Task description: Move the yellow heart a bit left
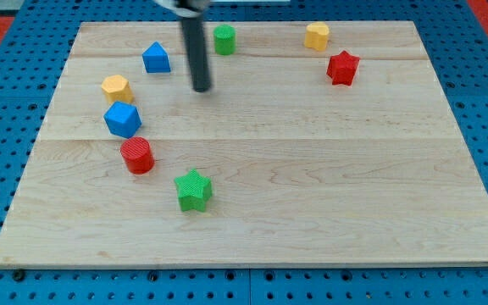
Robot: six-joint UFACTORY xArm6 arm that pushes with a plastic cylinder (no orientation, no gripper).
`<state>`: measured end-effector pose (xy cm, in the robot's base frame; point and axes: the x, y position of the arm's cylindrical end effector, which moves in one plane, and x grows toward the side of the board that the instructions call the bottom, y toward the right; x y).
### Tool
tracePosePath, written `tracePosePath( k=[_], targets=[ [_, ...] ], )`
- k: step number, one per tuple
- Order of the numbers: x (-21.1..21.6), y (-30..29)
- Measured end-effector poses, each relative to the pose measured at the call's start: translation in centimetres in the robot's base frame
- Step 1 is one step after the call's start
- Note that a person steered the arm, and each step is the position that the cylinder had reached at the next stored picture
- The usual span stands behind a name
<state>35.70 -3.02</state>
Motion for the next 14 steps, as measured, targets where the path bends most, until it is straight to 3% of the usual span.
tracePosePath(
  k=[1,2,3,6,8,11,12,13,14],
  targets=[
    [0.8,8.7],
    [-2.0,14.9],
    [-4.9,17.5],
    [0.9,22.0],
    [0.9,21.7],
    [1.4,26.5],
    [-8.2,25.9],
    [-12.2,24.7],
    [-14.2,18.5]
  ],
)
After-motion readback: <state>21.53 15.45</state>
